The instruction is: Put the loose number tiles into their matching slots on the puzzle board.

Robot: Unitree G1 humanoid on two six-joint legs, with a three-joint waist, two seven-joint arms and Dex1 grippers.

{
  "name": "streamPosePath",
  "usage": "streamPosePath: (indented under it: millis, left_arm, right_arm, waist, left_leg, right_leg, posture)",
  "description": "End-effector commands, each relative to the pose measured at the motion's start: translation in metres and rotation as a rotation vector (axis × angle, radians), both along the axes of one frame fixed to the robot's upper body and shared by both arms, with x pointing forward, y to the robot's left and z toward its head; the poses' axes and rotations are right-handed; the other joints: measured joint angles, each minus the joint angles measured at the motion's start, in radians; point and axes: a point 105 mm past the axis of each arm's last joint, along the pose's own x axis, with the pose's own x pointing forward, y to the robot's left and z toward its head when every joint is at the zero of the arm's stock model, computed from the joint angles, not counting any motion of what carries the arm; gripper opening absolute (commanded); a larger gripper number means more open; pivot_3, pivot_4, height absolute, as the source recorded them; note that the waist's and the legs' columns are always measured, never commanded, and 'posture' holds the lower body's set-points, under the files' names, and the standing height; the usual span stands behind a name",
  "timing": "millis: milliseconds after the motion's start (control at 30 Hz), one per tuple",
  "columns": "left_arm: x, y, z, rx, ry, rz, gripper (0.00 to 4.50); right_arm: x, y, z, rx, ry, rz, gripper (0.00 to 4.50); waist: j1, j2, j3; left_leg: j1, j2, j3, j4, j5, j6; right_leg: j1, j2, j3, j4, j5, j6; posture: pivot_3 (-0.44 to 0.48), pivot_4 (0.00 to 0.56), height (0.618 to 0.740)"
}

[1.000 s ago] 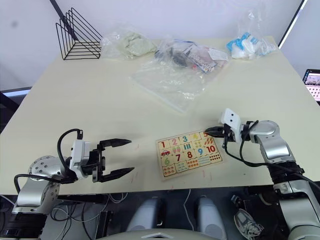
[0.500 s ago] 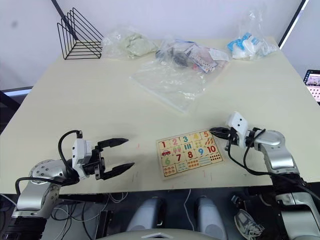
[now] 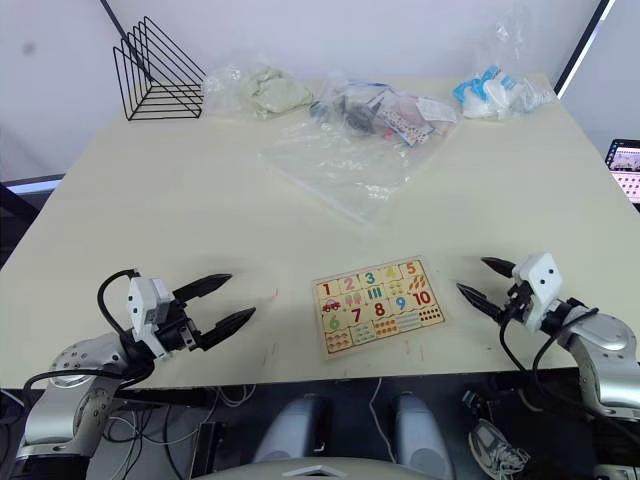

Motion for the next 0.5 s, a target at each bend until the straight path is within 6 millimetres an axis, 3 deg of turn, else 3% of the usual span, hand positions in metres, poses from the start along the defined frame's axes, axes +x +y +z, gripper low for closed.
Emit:
streamPosePath:
  millis: [33, 267, 500]
  left_arm:
    - [0.000, 0.017, 0.010, 0.009, -0.026, 0.093, 4.50]
    - [-0.004, 0.035, 0.003, 0.088, 0.005, 0.182, 4.50]
    - [-0.003, 0.039, 0.000, 0.131, -0.002, 0.202, 4.50]
  right_arm:
    - [-0.010, -0.017, 0.017, -0.006, -0.074, -0.045, 4.45]
    - [-0.034, -0.037, 0.013, 0.005, -0.056, -0.080, 4.45]
    - [-0.039, -0.040, 0.011, 0.004, -0.050, -0.082, 4.45]
  waist:
    - [0.000, 0.000, 0.000]
    - [-0.001, 0.000, 0.000]
    - [-0.001, 0.000, 0.000]
  left_leg:
    - [0.000, 0.000, 0.000, 0.000, 0.000, 0.000]
    - [0.001, 0.000, 0.000, 0.000, 0.000, 0.000]
    - [0.001, 0.000, 0.001, 0.000, 0.000, 0.000]
  right_leg:
    - [0.000, 0.000, 0.000, 0.000, 0.000, 0.000]
    - [0.000, 0.000, 0.000, 0.000, 0.000, 0.000]
    - [0.000, 0.000, 0.000, 0.000, 0.000, 0.000]
  posture:
    - [0.000, 0.150, 0.740]
    - [0.000, 0.150, 0.740]
    - [0.000, 0.150, 0.740]
